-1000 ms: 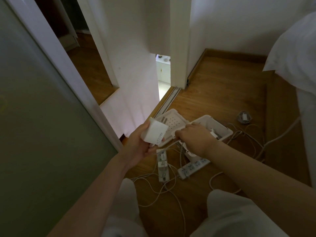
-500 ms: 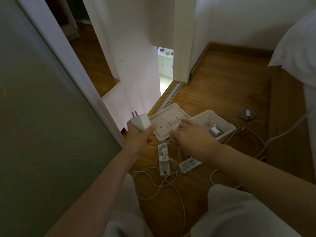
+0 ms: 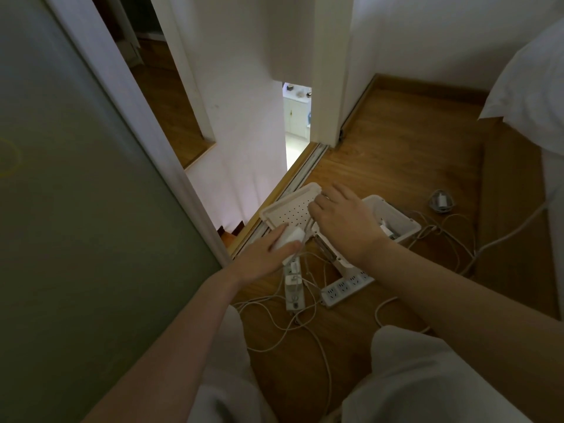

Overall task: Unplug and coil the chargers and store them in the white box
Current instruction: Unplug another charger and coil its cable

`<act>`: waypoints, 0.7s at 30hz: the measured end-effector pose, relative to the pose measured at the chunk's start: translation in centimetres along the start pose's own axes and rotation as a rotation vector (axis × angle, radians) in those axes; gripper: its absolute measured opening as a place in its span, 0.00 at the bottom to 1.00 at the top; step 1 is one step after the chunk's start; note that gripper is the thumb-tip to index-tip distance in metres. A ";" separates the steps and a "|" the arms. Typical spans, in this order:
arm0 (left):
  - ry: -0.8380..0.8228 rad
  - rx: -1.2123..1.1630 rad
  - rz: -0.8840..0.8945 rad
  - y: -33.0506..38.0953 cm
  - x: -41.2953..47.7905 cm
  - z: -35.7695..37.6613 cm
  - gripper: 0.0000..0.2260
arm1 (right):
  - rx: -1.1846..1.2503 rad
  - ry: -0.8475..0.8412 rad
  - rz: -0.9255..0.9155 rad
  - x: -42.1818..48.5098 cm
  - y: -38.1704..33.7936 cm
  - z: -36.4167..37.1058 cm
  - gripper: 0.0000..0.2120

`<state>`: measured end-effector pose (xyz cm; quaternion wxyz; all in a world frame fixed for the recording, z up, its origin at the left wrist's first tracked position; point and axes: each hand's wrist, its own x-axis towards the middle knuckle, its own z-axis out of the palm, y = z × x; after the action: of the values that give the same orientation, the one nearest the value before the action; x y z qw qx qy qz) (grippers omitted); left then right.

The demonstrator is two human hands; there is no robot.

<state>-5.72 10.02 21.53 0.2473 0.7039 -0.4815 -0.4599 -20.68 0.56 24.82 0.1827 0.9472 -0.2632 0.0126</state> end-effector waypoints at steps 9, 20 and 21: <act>-0.152 -0.243 0.038 1.5 -2.4 0.0 0.15 | 0.331 0.176 0.046 -0.8 0.3 0.9 0.04; -0.184 -0.548 -0.003 1.2 -2.5 0.0 0.23 | 0.917 0.003 0.158 -0.2 1.4 0.9 0.10; -0.193 -0.615 0.004 1.3 -2.5 0.1 0.23 | 0.932 -0.005 0.155 -0.1 1.5 0.8 0.10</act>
<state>-6.63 11.74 23.53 0.4024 0.5483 -0.3425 -0.6482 -21.54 -0.88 24.52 -0.2642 0.9058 -0.3000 0.1407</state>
